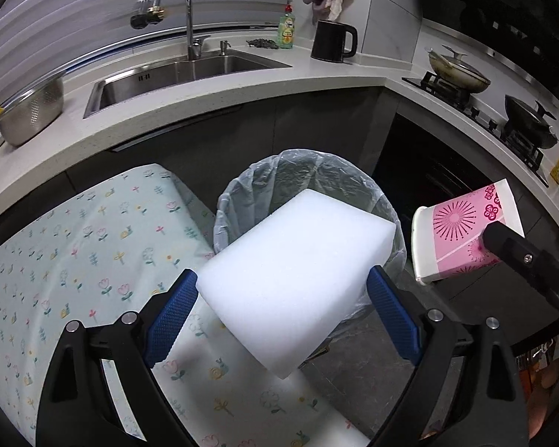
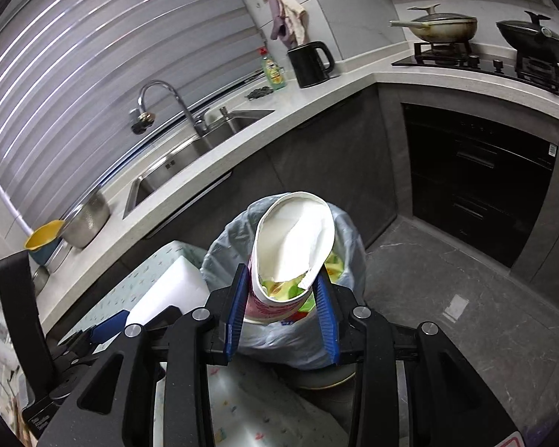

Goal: Collect trash

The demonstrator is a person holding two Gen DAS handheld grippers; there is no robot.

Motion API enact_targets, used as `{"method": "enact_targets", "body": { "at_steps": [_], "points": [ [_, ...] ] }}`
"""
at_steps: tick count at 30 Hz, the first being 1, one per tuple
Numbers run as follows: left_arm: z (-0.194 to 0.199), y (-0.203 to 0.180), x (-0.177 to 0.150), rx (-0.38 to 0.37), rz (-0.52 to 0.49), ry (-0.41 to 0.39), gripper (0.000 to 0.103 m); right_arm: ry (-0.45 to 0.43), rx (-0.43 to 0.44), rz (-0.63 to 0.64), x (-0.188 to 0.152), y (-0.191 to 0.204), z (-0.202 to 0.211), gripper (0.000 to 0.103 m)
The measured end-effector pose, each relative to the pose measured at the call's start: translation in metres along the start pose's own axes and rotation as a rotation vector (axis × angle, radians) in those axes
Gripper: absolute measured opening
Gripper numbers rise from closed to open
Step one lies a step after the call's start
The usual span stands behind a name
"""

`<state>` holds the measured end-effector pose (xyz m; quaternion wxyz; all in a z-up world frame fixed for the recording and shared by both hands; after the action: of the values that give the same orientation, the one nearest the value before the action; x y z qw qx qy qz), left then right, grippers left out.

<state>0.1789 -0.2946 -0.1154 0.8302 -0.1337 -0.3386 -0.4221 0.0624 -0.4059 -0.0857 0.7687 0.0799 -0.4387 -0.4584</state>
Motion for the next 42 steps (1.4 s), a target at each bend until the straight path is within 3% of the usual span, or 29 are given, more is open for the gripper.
{"method": "enact_targets", "body": {
  "at_steps": [8,15,22,28,34,42],
  "points": [
    [-0.036,-0.016,0.018,-0.029,-0.031,0.006,0.091,-0.021,-0.022,0.014,0.02,-0.003,-0.02,0.034],
    [-0.043,-0.001,0.021,-0.06,0.031,-0.007,0.096,-0.023,-0.016,0.038,0.024,0.008,-0.034,0.034],
    [-0.038,0.018,0.02,-0.025,0.051,-0.02,0.096,-0.013,-0.008,0.05,0.026,0.019,-0.045,0.034],
    [-0.027,0.047,0.006,0.078,0.075,-0.01,0.096,0.02,0.008,0.087,0.019,0.041,-0.065,0.034],
    [-0.013,0.071,-0.009,0.126,0.106,-0.012,0.096,0.055,0.025,0.115,0.009,0.066,-0.088,0.041],
    [0.005,0.083,-0.021,0.16,0.115,-0.021,0.096,0.043,0.039,0.123,0.002,0.077,-0.073,0.049]
  ]
}}
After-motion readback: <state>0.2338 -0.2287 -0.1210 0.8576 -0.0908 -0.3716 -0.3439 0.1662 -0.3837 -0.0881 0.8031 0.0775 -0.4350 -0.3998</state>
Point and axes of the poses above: each gripper's, at about its wrist camera, not at the fingertips, and z roughly against the way its jaws point, y to its left, x to its top, the point moved 9 cm from there along -z, roughly the way its jaws point, and after that the axes turned 13 degrees about -z, right-handed, at the moved point
